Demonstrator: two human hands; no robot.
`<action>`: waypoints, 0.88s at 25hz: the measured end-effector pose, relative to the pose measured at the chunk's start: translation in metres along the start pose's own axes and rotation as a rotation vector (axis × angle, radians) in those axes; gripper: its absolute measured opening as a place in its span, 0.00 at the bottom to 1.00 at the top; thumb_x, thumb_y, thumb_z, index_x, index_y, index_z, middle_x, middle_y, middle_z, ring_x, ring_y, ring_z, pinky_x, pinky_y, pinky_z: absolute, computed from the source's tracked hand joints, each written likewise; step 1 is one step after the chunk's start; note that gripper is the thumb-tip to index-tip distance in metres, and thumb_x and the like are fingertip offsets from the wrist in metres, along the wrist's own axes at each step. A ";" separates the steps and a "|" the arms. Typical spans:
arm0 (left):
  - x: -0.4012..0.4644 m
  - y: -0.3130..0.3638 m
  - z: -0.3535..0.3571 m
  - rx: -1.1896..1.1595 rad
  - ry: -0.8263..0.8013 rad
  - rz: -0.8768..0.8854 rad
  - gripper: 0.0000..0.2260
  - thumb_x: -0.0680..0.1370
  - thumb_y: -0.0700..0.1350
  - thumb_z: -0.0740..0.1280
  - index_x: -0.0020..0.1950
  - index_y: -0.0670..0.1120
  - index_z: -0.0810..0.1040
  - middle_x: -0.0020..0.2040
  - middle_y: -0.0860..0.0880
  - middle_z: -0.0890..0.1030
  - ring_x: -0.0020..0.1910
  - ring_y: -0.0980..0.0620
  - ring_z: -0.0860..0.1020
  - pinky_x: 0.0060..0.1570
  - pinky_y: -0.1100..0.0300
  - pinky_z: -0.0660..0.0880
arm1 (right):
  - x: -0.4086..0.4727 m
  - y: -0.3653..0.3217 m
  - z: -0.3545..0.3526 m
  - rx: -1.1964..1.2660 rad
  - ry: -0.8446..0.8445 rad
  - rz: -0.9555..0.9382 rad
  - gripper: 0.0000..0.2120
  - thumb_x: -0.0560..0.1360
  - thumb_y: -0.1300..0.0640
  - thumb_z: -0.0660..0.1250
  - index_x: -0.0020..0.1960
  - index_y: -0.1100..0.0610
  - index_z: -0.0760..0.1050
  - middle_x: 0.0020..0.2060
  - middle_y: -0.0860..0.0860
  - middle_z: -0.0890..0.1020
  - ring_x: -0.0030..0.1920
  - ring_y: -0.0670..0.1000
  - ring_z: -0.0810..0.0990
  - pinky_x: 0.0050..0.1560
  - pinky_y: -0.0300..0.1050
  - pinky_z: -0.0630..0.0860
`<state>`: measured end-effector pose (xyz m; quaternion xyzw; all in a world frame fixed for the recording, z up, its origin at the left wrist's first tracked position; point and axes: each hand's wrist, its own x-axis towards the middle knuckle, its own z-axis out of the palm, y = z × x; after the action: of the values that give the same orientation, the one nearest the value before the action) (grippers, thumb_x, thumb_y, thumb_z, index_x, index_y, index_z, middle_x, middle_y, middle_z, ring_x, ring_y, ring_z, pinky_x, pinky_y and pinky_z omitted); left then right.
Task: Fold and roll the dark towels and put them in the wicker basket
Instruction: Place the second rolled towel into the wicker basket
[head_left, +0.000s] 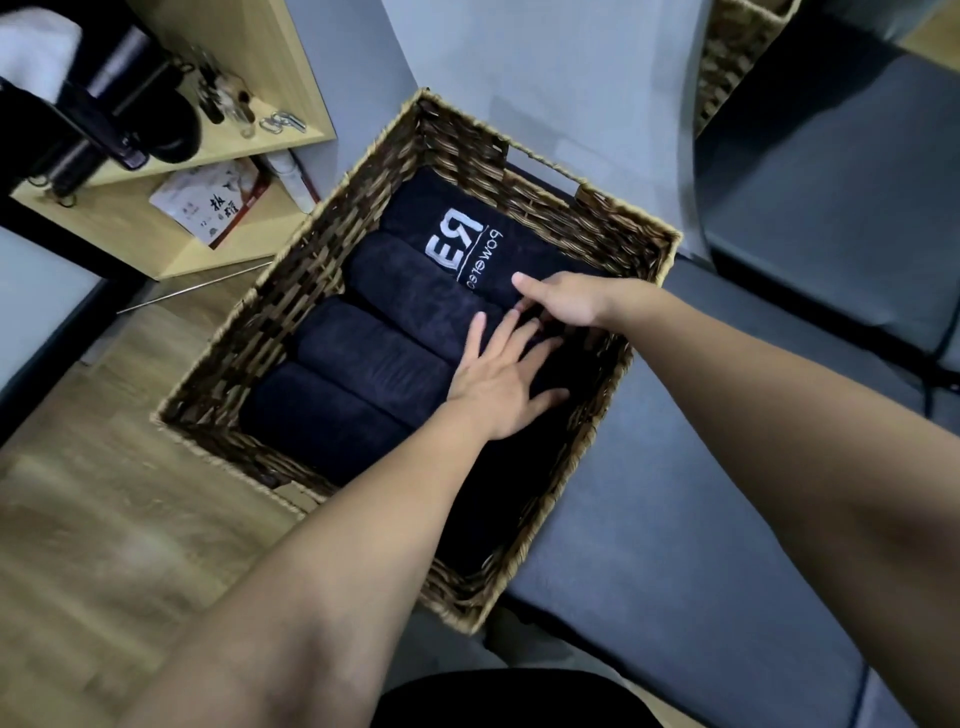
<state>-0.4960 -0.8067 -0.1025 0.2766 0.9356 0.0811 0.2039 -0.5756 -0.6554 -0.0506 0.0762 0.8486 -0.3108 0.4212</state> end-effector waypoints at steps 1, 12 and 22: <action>-0.002 0.001 0.001 -0.003 -0.002 -0.057 0.35 0.78 0.72 0.51 0.82 0.59 0.50 0.83 0.51 0.47 0.81 0.48 0.36 0.75 0.38 0.31 | -0.004 -0.002 -0.006 0.036 -0.013 0.031 0.33 0.82 0.31 0.46 0.67 0.51 0.77 0.57 0.54 0.83 0.54 0.62 0.83 0.57 0.62 0.80; 0.028 0.015 0.001 0.107 -0.191 -0.220 0.37 0.77 0.74 0.48 0.82 0.60 0.47 0.83 0.51 0.45 0.80 0.45 0.32 0.72 0.34 0.29 | -0.003 0.004 -0.017 0.042 -0.077 0.123 0.39 0.78 0.26 0.40 0.70 0.47 0.75 0.55 0.52 0.83 0.52 0.61 0.82 0.55 0.60 0.80; 0.013 -0.096 -0.041 0.114 0.120 -0.279 0.43 0.73 0.77 0.51 0.80 0.51 0.61 0.82 0.49 0.56 0.82 0.46 0.47 0.79 0.44 0.44 | 0.011 0.013 -0.010 0.037 0.119 -0.030 0.26 0.84 0.36 0.50 0.62 0.54 0.77 0.46 0.53 0.85 0.43 0.57 0.86 0.45 0.52 0.81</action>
<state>-0.5696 -0.8815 -0.0953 0.1496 0.9785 0.0150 0.1410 -0.5845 -0.6405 -0.0607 0.0895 0.8672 -0.3279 0.3638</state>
